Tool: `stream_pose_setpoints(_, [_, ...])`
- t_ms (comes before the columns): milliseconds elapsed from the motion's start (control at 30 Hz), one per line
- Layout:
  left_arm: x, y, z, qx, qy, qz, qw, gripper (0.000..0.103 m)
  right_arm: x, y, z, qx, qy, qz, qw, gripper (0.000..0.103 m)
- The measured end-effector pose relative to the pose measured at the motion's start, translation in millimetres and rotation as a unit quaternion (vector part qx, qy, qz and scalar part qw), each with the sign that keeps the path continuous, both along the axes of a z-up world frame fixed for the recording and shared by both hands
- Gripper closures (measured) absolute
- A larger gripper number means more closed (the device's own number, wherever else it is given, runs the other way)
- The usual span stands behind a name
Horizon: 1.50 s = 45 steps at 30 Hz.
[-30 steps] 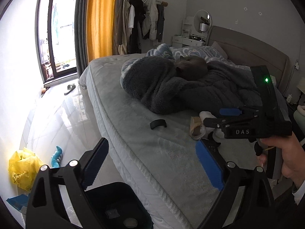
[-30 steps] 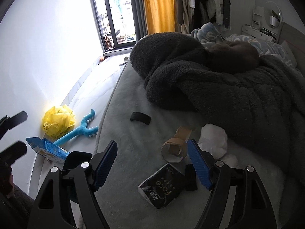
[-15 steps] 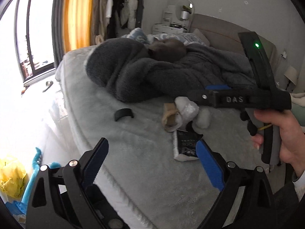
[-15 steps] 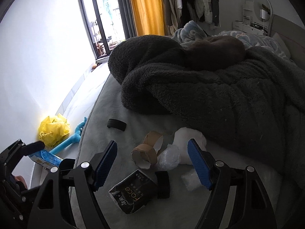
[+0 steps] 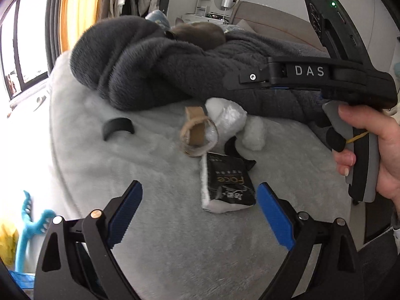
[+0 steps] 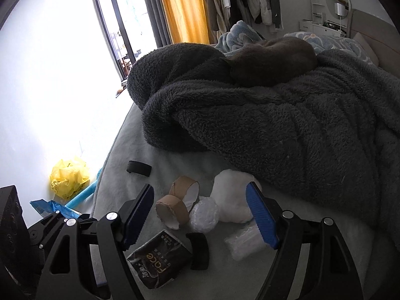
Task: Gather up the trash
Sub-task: 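Grasp the black Face tissue pack with the left tool while the right tool grasps clear plastic wrap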
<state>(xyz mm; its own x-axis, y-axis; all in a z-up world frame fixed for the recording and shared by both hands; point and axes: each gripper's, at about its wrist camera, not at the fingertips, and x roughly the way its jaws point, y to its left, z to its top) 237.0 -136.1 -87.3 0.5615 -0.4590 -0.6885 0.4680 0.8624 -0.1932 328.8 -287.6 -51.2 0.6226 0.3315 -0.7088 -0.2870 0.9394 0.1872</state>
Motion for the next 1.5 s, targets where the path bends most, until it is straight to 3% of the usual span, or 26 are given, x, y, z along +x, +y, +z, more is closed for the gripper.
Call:
stream_pose_setpoints(167, [-1, -19, -7, 0.008, 0.001, -0.018, 0.9998, 0.008, -2, -5, -7, -0.007, 0.009, 0.004, 1.000, 0.035])
stream_pose_setpoints(533, [10, -55, -35, 0.066, 0.023, -0.002, 0.9976, 0.014, -7, -22, -6, 0.000, 0.008, -0.006, 1.000, 0.035])
stream_pose_setpoints(667, [14, -61, -36, 0.061, 0.022, -0.003, 0.9979, 0.020, -8, -28, -10, -0.004, 0.013, -0.006, 1.000, 0.038])
stream_pose_setpoints(933, [21, -46, -41, 0.030, 0.031, 0.007, 0.9990, 0.044, -10, -25, -17, 0.003, 0.021, 0.011, 1.000, 0.042])
stream_pose_setpoints(1033, [23, -37, -39, 0.011, 0.039, 0.005, 0.9992, 0.047, -9, -19, -20, 0.005, 0.026, 0.017, 1.000, 0.044])
stream_pose_setpoints(1300, [10, -26, -23, 0.016, 0.021, -0.023, 0.9994, 0.047, -1, -13, -38, 0.009, 0.049, 0.017, 0.999, 0.053])
stream_pose_setpoints(1500, [7, -7, -16, 0.012, 0.019, -0.013, 0.9997, 0.047, 0, -7, -36, 0.008, 0.043, 0.021, 0.999, 0.061])
